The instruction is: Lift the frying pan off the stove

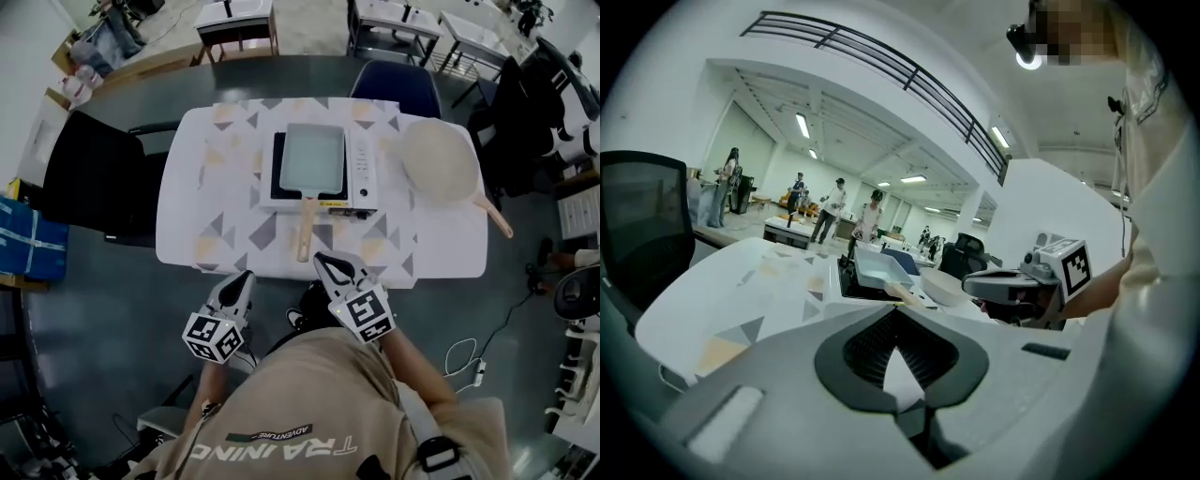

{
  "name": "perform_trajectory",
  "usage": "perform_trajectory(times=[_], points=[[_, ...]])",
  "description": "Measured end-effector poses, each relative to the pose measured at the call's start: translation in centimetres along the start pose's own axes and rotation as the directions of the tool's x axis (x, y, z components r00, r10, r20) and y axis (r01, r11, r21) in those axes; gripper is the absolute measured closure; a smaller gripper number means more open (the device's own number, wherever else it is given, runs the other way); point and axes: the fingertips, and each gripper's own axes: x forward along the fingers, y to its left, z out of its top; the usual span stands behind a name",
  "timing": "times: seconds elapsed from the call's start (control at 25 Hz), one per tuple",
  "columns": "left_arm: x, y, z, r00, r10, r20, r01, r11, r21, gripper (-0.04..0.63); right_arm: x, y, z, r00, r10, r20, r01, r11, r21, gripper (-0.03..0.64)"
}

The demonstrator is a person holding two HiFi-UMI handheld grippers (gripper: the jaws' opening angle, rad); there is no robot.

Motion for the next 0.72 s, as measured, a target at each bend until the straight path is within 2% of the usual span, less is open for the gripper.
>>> perform_trajectory(times=[0.12, 0.28, 0.48, 0.56, 0.72], points=[[1.0, 1.1, 0.2, 0.998, -0.006, -0.065, 0.007, 1.0, 0.021, 0.603, 1.8, -0.8, 0.4, 1.0, 0.009, 0.025, -0.009, 1.0, 0.007, 0.62], [3.0, 2.3, 2.0, 0.992, -0.004, -0.128, 0.016, 0.995, 0.096, 0.603, 4.2, -2.9, 1.4, 0.998, 0.001, 0.064, -0.002, 1.0, 0.008, 0.62], [7.2, 3.2, 3.0, 0.982, -0.012, -0.189, 0.039, 0.989, 0.141, 0.603, 5.3, -6.2, 1.8, 0.995, -0.026, 0.093, 0.02, 0.998, 0.064, 0.62], [9.2, 3.4, 2.6, 0.973, -0.016, -0.228, 0.05, 0.988, 0.145, 0.603, 5.3, -7.6, 1.6, 0.994, -0.038, 0.102, 0.026, 0.993, 0.115, 0.62], [12.5, 2.7, 2.2, 0.961, -0.077, -0.264, 0.106, 0.99, 0.096, 0.603, 4.9, -9.8, 0.8, 0.992, -0.077, 0.096, 0.065, 0.99, 0.128, 0.62]])
